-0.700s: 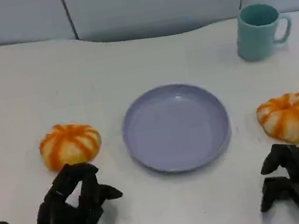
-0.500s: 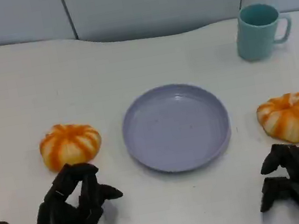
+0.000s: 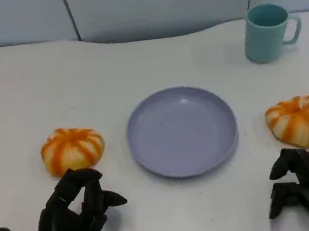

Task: Grasp the bread from the table and place it into the plate.

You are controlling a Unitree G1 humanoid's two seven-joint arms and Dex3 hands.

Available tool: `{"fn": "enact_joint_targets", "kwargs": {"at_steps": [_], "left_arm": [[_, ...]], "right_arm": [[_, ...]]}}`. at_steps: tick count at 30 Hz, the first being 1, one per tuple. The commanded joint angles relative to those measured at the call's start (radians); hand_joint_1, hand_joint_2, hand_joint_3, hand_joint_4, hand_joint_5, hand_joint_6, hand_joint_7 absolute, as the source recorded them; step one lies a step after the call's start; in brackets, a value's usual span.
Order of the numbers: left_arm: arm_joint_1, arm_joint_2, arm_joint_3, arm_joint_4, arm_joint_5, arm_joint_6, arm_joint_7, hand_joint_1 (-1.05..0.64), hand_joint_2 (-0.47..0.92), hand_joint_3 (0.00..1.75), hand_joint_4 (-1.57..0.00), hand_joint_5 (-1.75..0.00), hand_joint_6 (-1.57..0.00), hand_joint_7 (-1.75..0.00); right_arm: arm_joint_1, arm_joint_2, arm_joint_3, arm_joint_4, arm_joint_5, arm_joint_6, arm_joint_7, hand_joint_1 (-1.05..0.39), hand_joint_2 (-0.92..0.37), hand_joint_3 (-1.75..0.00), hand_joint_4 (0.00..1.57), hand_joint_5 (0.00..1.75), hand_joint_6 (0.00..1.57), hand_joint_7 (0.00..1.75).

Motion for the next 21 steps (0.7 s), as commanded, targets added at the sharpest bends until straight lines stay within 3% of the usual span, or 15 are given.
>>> {"fn": "enact_joint_targets", "kwargs": {"at_steps": [1, 12, 16, 17, 19, 21], "left_arm": [[-0.004, 0.016, 0.004, -0.003, 0.001, -0.002, -0.003, -0.43, 0.54, 0.81, -0.69, -1.58, -0.68, -1.34], [-0.006, 0.016, 0.006, 0.007, 0.003, -0.02, -0.009, -0.42, 0.54, 0.84, -0.7, -1.54, -0.67, -1.34], [-0.009, 0.035, -0.015, 0.044, 0.077, -0.152, -0.038, -0.44, 0.59, 0.82, -0.66, -1.49, -0.62, -1.31], [-0.012, 0.039, -0.018, 0.056, 0.095, -0.19, -0.042, -0.45, 0.66, 0.71, -0.66, -1.36, -0.66, -1.07], [-0.019, 0.049, -0.025, 0.084, 0.128, -0.279, -0.059, -0.45, 0.73, 0.6, -0.67, -1.27, -0.71, -0.88], [-0.029, 0.076, -0.04, 0.114, 0.172, -0.376, -0.086, -0.42, 0.85, 0.33, -0.64, -1.05, -0.75, -0.44]], "right_arm": [[0.001, -0.005, -0.008, 0.003, 0.009, 0.012, 0.0, -0.42, -0.92, -0.41, 1.25, 1.05, 1.13, 1.01], [0.005, -0.004, -0.005, 0.007, -0.001, -0.008, -0.002, -0.41, -0.92, -0.42, 1.25, 1.05, 1.13, 1.01], [0.0, 0.0, -0.003, 0.01, -0.004, -0.004, -0.011, -0.41, -0.92, -0.42, 1.25, 1.06, 1.14, 1.01], [-0.002, 0.001, -0.003, 0.013, -0.005, -0.007, -0.011, -0.42, -0.92, -0.42, 1.25, 1.06, 1.14, 1.01], [-0.007, 0.003, -0.002, 0.021, -0.003, -0.007, -0.008, -0.42, -0.92, -0.42, 1.25, 1.06, 1.15, 1.01], [-0.015, 0.002, -0.001, 0.026, 0.0, 0.002, -0.005, -0.43, -0.92, -0.42, 1.25, 1.05, 1.15, 1.0]]}}
